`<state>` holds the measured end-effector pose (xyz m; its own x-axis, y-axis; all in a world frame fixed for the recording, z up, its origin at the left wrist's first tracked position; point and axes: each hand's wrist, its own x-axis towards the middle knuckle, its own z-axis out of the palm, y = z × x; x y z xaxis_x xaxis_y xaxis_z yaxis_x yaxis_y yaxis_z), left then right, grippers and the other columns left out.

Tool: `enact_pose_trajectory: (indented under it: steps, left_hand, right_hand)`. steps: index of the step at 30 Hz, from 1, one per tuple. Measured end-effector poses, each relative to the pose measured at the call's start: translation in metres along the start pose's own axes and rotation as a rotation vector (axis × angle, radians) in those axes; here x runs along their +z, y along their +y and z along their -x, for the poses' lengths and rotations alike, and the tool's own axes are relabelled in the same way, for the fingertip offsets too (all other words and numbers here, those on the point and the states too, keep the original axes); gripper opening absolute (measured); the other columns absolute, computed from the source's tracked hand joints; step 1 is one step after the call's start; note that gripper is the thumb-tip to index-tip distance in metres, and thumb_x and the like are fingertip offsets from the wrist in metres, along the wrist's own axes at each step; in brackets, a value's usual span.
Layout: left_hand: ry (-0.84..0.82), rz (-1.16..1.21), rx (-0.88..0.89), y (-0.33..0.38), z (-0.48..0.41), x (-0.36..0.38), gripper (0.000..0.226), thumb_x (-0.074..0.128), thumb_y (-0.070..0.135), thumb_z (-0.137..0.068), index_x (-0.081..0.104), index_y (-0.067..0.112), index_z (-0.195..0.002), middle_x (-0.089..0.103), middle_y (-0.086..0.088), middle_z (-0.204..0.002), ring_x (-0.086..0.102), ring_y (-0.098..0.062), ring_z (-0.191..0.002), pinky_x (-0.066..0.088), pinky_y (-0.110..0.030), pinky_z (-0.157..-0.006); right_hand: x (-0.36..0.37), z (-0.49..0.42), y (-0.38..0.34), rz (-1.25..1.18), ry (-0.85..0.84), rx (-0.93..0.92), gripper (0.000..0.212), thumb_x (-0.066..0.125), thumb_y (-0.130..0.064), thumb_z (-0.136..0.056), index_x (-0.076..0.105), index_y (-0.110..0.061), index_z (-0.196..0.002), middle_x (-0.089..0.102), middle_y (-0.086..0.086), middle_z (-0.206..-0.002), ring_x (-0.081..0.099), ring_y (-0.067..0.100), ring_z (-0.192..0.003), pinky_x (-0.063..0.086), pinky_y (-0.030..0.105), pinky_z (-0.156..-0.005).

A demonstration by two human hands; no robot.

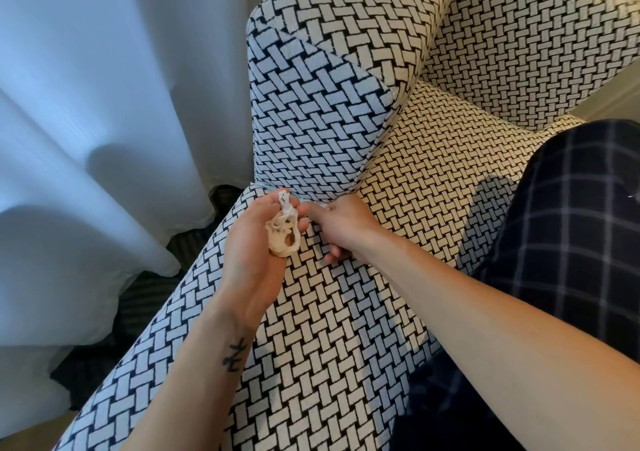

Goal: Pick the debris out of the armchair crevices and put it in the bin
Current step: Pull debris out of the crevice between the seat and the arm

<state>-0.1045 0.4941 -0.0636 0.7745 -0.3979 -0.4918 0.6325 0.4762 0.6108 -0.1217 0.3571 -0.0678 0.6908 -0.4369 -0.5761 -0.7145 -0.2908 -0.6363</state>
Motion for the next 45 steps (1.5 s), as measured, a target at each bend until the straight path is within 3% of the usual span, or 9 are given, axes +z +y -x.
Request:
enact_pose_trajectory:
  steps: [6,13,21,28,32,34,37,41,45]
  left_hand:
    - [0.015,0.020,-0.008,-0.001,-0.002,0.000,0.026,0.042,0.005,-0.102,0.065,0.006,-0.113,0.071,-0.004,-0.090,0.071,-0.016,-0.085,0.058,-0.030,-0.080]
    - [0.023,0.064,-0.042,-0.001,-0.005,-0.002,0.024,0.045,0.009,-0.101,0.064,0.005,-0.116,0.071,-0.006,-0.093,0.070,-0.018,-0.087,0.056,-0.031,-0.083]
    - [0.017,0.049,-0.045,-0.001,-0.003,-0.001,0.023,0.047,0.011,-0.100,0.064,0.005,-0.115,0.067,-0.009,-0.101,0.066,-0.020,-0.095,0.053,-0.032,-0.085]
    - [0.032,0.009,-0.032,0.000,-0.001,0.000,0.021,0.050,0.012,-0.100,0.067,0.006,-0.112,0.071,-0.008,-0.095,0.068,-0.020,-0.095,0.054,-0.034,-0.088]
    - [0.012,-0.051,-0.002,-0.003,0.001,0.000,0.026,0.050,0.015,-0.104,0.066,0.005,-0.122,0.075,-0.009,-0.111,0.070,-0.022,-0.105,0.056,-0.038,-0.095]
    - [-0.003,-0.051,-0.026,-0.003,0.001,0.000,0.030,0.049,0.018,-0.105,0.063,0.006,-0.128,0.071,-0.014,-0.123,0.068,-0.026,-0.112,0.054,-0.038,-0.095]
    - [-0.038,-0.039,-0.043,-0.002,0.003,0.004,0.039,0.054,0.029,-0.103,0.061,0.004,-0.132,0.067,-0.013,-0.122,0.062,-0.026,-0.111,0.050,-0.041,-0.099]
    - [-0.043,-0.023,-0.046,-0.003,0.005,0.005,0.041,0.055,0.040,-0.101,0.064,0.009,-0.126,0.065,-0.011,-0.113,0.064,-0.025,-0.110,0.049,-0.044,-0.106]
    - [0.008,-0.091,0.024,-0.006,0.003,0.004,0.025,0.047,0.009,-0.105,0.063,0.011,-0.124,0.069,-0.013,-0.115,0.068,-0.025,-0.110,0.056,-0.036,-0.092]
  right_hand:
    - [0.002,0.005,0.009,-0.116,0.047,-0.062,0.040,0.058,-0.035,-0.103,0.058,-0.010,-0.072,0.047,-0.002,-0.042,0.050,0.016,-0.031,0.064,0.047,-0.059]
    - [0.005,0.009,0.014,-0.157,0.090,-0.127,0.038,0.056,-0.030,-0.103,0.063,-0.006,-0.074,0.049,0.002,-0.045,0.048,0.016,-0.031,0.060,0.040,-0.051]
    - [-0.007,0.027,0.026,-0.173,0.061,-0.231,0.029,0.053,-0.034,-0.105,0.066,-0.027,-0.130,0.050,-0.002,-0.040,0.054,0.017,-0.037,0.056,0.031,-0.049]
    - [-0.016,0.043,0.034,-0.280,0.054,-0.391,0.024,0.055,-0.032,-0.104,0.065,-0.040,-0.125,0.045,-0.002,-0.045,0.047,0.020,-0.039,0.058,0.040,-0.053]
    - [-0.017,0.051,0.031,-0.174,0.090,-0.508,0.036,0.057,-0.037,-0.102,0.061,-0.036,-0.139,0.060,-0.009,-0.056,0.059,0.016,-0.051,0.056,0.044,-0.055]
    - [-0.014,0.051,0.028,-0.085,0.085,-0.578,0.037,0.057,-0.037,-0.103,0.060,-0.034,-0.139,0.069,-0.020,-0.078,0.064,0.001,-0.068,0.056,0.028,-0.060]
    - [-0.007,0.046,0.023,0.142,0.130,-0.636,0.042,0.052,-0.047,-0.103,0.053,-0.039,-0.145,0.063,-0.021,-0.111,0.060,-0.004,-0.099,0.055,0.026,-0.085]
    - [0.002,0.047,0.018,0.444,0.183,-0.624,0.048,0.041,-0.054,-0.104,0.037,-0.046,-0.152,0.041,-0.015,-0.091,0.048,0.002,-0.075,0.042,0.023,-0.060]
    - [-0.002,0.047,0.011,0.463,0.167,-0.650,0.044,0.042,-0.055,-0.104,0.042,-0.048,-0.147,0.045,-0.012,-0.093,0.053,0.006,-0.073,0.048,0.028,-0.059]
